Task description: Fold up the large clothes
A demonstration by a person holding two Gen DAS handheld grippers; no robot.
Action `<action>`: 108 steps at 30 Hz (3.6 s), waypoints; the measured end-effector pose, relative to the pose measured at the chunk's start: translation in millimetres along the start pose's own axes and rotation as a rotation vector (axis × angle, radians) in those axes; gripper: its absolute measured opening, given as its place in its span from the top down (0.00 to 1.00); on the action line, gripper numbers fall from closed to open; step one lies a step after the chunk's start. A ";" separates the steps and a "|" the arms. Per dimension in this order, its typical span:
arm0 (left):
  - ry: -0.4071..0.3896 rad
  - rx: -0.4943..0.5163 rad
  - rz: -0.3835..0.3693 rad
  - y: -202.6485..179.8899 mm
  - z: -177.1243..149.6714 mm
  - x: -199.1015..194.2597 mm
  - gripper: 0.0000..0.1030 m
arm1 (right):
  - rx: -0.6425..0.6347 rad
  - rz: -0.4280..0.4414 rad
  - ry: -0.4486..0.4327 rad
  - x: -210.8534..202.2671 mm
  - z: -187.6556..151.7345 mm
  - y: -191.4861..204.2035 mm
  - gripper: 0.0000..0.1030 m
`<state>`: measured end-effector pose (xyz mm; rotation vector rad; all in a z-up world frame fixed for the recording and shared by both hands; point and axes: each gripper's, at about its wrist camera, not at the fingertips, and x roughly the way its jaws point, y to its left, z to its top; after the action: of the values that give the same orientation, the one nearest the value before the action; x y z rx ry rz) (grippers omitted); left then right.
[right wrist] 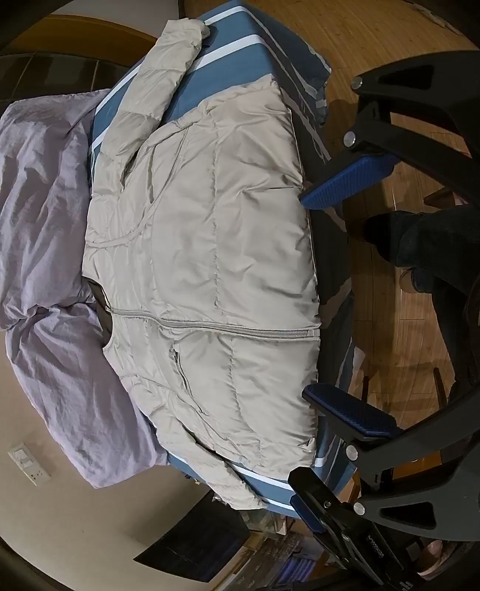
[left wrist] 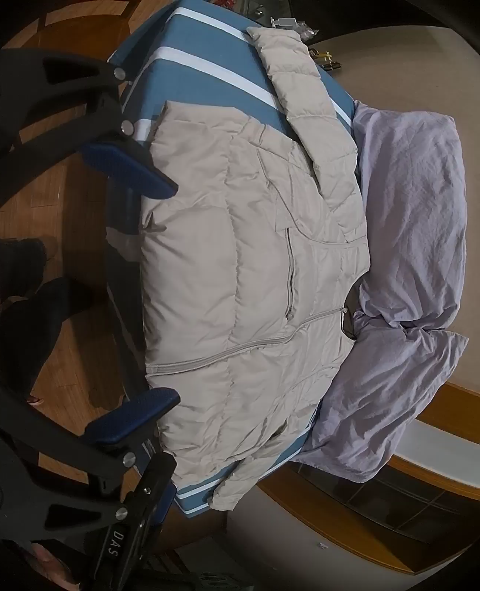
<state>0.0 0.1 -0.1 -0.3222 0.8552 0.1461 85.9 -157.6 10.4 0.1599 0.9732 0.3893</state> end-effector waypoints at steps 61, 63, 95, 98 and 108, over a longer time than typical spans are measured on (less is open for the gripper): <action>0.007 -0.002 0.000 0.2 -0.1 0.2 0.02 | 0.006 -0.003 0.001 3.2 2.5 -2.4 0.06; 0.007 -0.002 0.001 0.1 0.0 0.3 0.02 | 0.006 -0.003 0.001 3.2 2.6 -2.3 0.06; 0.015 -0.009 0.003 2.4 4.8 11.9 0.02 | 0.012 0.005 -0.012 12.1 14.5 -6.0 0.06; 0.023 -0.021 0.020 7.8 8.4 19.1 0.02 | 0.015 -0.009 -0.032 14.5 25.5 -13.6 0.06; 0.052 -0.021 0.123 17.6 35.2 54.1 0.02 | 0.226 -0.108 -0.057 34.2 92.0 -114.3 0.06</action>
<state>55.9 28.3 -23.6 -0.2940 0.9263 0.2621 207.8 -245.7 0.6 0.3204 0.9640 0.1743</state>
